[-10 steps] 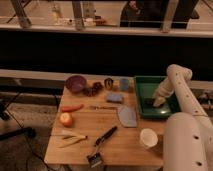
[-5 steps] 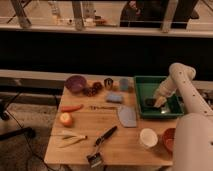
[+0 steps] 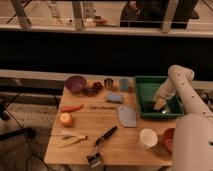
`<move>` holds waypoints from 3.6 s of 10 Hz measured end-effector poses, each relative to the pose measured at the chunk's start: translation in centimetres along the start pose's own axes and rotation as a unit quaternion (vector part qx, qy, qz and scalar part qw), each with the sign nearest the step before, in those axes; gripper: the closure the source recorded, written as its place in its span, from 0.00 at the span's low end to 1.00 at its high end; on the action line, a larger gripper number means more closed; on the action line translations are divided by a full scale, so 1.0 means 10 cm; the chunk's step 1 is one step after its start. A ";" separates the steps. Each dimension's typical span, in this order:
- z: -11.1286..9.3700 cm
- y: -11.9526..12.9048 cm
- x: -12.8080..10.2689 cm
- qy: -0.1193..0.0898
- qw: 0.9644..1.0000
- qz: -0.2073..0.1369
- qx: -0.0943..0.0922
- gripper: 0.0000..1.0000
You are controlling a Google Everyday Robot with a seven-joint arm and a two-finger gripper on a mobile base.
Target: Wipe tray with eraser
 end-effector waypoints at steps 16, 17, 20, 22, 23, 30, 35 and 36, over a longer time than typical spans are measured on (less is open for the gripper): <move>-0.16 -0.49 0.04 0.012 0.998 0.040 0.037 1.00; -0.16 -0.49 0.03 0.012 0.998 0.040 0.037 1.00; -0.16 -0.48 0.05 0.012 0.998 0.042 0.037 1.00; -0.16 -0.49 0.05 0.011 0.998 0.040 0.037 1.00; -0.20 -0.56 0.04 0.002 0.998 0.033 0.057 1.00; -0.31 -0.83 -0.09 -0.052 0.967 -0.036 0.248 1.00; -0.22 -0.79 -0.22 -0.069 0.974 -0.052 0.211 1.00; -0.23 -0.88 -0.27 -0.070 0.972 -0.058 0.217 1.00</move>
